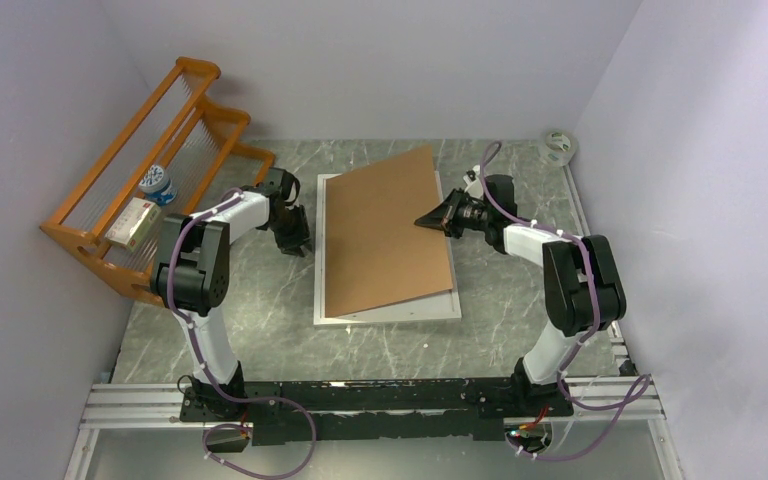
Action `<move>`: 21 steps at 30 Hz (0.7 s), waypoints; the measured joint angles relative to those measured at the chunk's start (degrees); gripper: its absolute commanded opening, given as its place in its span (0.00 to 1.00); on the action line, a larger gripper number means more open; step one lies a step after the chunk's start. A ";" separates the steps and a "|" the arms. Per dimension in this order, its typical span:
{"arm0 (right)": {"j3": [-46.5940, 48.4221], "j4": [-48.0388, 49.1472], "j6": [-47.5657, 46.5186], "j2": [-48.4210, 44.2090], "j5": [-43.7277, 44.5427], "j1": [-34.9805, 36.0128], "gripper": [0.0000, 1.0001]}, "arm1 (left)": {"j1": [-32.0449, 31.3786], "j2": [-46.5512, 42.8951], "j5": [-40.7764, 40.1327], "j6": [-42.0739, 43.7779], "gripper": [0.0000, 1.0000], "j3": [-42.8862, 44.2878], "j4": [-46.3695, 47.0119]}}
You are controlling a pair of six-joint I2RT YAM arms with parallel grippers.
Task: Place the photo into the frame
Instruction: Place the photo frame item in the photo frame.
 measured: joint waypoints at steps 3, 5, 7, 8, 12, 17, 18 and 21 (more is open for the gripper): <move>-0.42 0.90 0.28 0.11 -0.07 0.00 0.00 | 0.00 0.00 0.07 0.04 0.39 -0.26 0.11; -0.61 2.01 0.33 0.59 -0.24 0.00 0.00 | 0.02 0.00 0.24 0.13 0.39 -0.48 0.33; -0.63 2.91 0.37 1.44 -0.44 0.00 0.00 | 0.07 0.00 0.44 0.17 0.39 -0.50 0.39; -0.63 3.41 0.46 2.01 -0.55 0.00 0.02 | 0.11 0.00 0.50 0.17 0.39 -0.50 0.39; -0.66 4.50 0.74 3.74 -0.66 -0.09 0.16 | 0.28 0.00 0.57 0.20 0.40 -0.55 0.44; -0.66 3.15 -1.09 4.44 1.01 0.55 0.35 | 0.37 0.00 0.59 0.22 0.40 -0.55 0.44; -0.63 2.54 -1.77 4.44 1.57 0.74 0.36 | 0.37 0.00 0.57 0.22 0.40 -0.55 0.42; -0.57 0.74 -3.63 4.46 2.86 0.98 0.44 | 0.39 0.00 0.57 0.24 0.41 -0.55 0.37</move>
